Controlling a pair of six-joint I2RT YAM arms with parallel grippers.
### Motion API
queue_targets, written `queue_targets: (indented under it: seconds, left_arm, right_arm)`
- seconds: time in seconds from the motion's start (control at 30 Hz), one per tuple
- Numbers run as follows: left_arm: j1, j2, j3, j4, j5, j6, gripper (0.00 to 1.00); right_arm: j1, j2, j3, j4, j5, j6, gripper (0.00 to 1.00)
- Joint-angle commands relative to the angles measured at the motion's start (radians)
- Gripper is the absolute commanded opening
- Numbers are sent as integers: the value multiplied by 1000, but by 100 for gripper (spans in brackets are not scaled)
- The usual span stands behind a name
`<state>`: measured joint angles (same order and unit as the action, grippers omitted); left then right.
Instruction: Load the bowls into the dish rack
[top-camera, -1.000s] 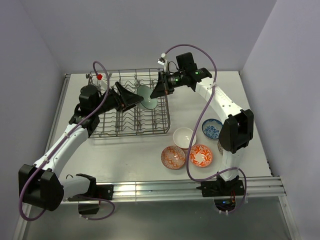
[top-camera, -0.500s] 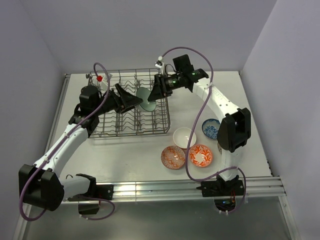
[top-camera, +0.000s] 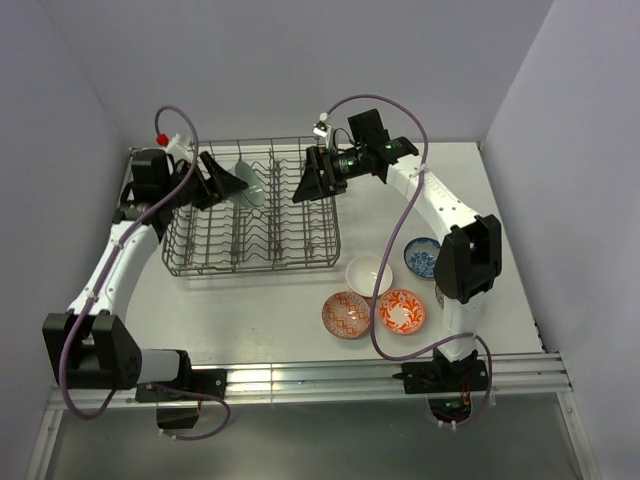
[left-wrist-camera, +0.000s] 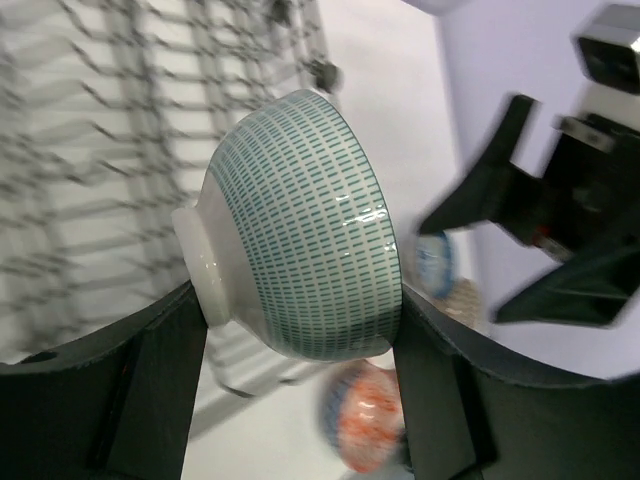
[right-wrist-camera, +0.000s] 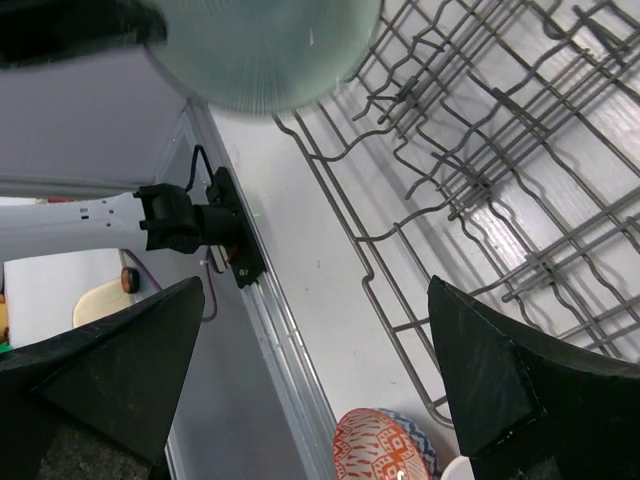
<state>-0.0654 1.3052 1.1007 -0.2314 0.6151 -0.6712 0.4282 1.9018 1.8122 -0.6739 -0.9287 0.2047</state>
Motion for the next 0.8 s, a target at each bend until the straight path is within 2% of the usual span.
queue_targets:
  seconds: [0.0,0.1,0.23,0.3,0.5,0.77]
  left_arm:
    - [45,61,178,-124,-69,354,0]
    - [79,123,278,-183,-72,560,0]
    - [124,164,352,-171,-89,800,0]
    - [137,221,442,-239,-90,934,0]
    - [144,382,617,-345,-123,1229,0]
    - [136,448,561,-257,-201,1527,0]
  right_arm:
    - [-37,-33,52,-22,-16,-10,100]
    - [-57,-32,52,-62,-12,-45,100]
    - [-71,-53,19,-72,-1,-80,100]
    - [-75,-63,10,-79,8,-94,100]
    - [-83,-73,13,-108,19,-107,100]
    - [-83,-84,1,-133,53,-137,100]
